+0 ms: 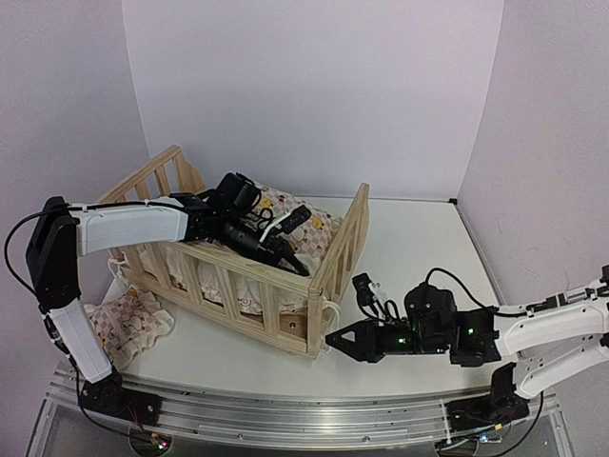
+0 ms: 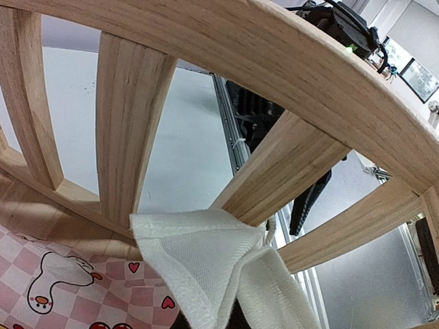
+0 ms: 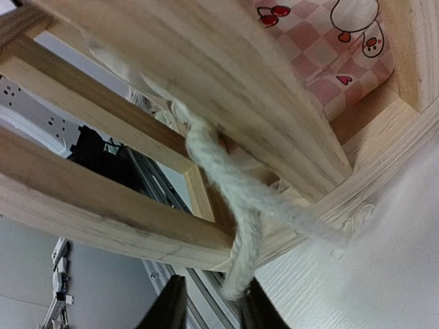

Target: Set up the pet bed

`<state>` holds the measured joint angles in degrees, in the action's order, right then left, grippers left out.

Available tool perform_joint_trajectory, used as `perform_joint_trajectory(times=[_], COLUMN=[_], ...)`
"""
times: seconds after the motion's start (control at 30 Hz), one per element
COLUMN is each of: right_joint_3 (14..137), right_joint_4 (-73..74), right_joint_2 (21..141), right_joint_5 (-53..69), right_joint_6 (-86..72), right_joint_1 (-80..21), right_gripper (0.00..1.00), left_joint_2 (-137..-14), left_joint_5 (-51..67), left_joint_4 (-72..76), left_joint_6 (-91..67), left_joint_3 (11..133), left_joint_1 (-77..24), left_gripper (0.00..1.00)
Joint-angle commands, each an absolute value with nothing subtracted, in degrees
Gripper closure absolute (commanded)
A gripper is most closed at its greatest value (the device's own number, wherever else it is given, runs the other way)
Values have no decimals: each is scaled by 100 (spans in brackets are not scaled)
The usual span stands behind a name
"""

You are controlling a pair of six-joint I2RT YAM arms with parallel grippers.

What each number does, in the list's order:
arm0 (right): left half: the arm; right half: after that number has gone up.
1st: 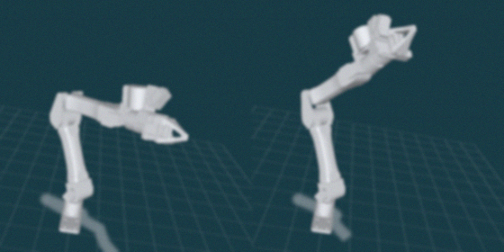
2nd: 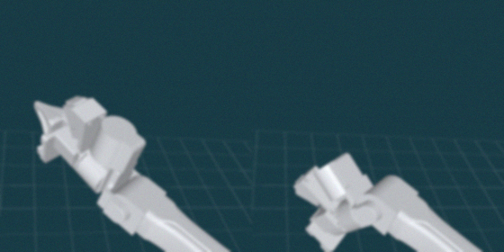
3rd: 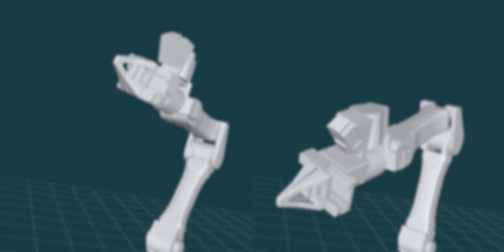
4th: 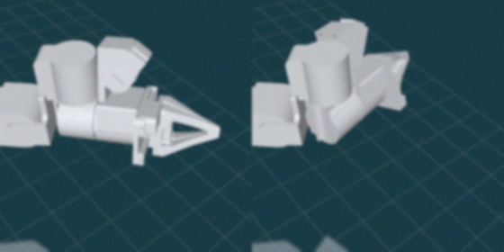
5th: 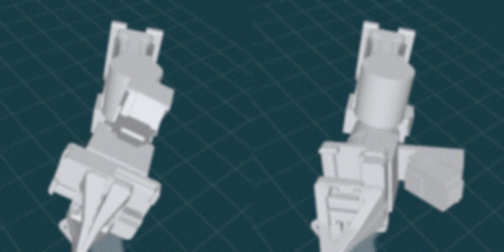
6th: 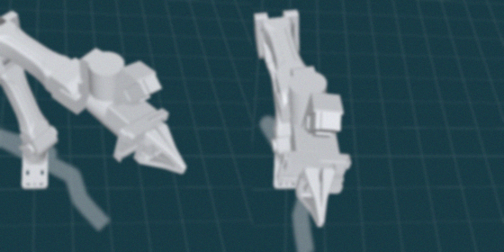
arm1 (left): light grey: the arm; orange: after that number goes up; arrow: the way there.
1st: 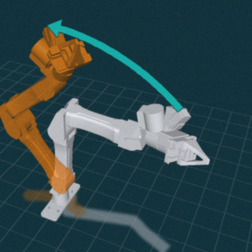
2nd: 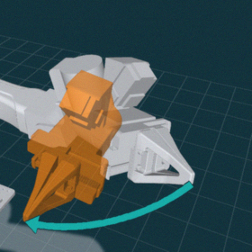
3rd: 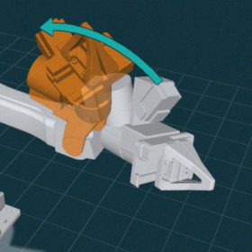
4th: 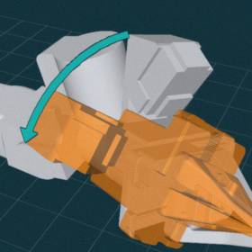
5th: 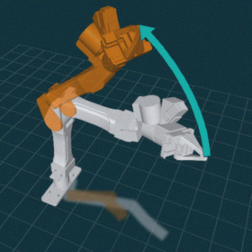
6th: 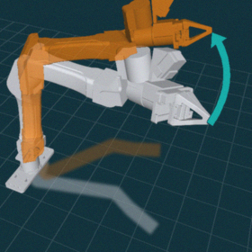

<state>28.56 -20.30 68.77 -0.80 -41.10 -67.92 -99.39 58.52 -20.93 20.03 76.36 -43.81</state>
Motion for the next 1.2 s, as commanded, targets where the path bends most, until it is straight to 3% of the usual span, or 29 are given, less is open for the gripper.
perform_joint_trajectory(times=[0.0, 0.2, 0.33, 0.47, 0.57, 0.73, 0.97, 1.17], right_joint_3=[2785, 2867, 3007, 3243, 3350, 3616, 3841, 4052], right_joint_4=[-2433, -2410, -2428, -2474, -2475, -2471, -2470, -2438], right_joint_2=[6782, 6980, 7123, 7181, 7194, 7480, 7867, 8141], right_joint_5=[-661, -698, -709, -684, -613, -365, -65, 555], right_joint_6=[-4088, -4087, -4002, -3814, -3772, -3821, -4193, -4728], right_joint_1=[-6812, -6814, -6810, -6776, -6731, -6651, -6412, -6281], right_gripper=[84, 88, 97, 100, 100, 100, 100, 100], left_joint_2=[-9717, -9698, -9701, -9641, -9538, -9304, -8812, -7120], left_joint_5=[5892, 5893, 5913, 5749, 5498, 4944, 4386, 4918], left_joint_4=[-1941, -1927, -1894, -2009, -2017, -1955, -1736, -1637], left_joint_6=[2064, 2059, 2062, 2180, 2224, 2406, 2297, 3335], left_joint_3=[7620, 7619, 7620, 7785, 7961, 8358, 8758, 7709], left_joint_1=[-4359, -4359, -4359, -4348, -4294, -4173, -3600, -3567], left_gripper=[100, 100, 99, 69, 53, 41, 38, 49])
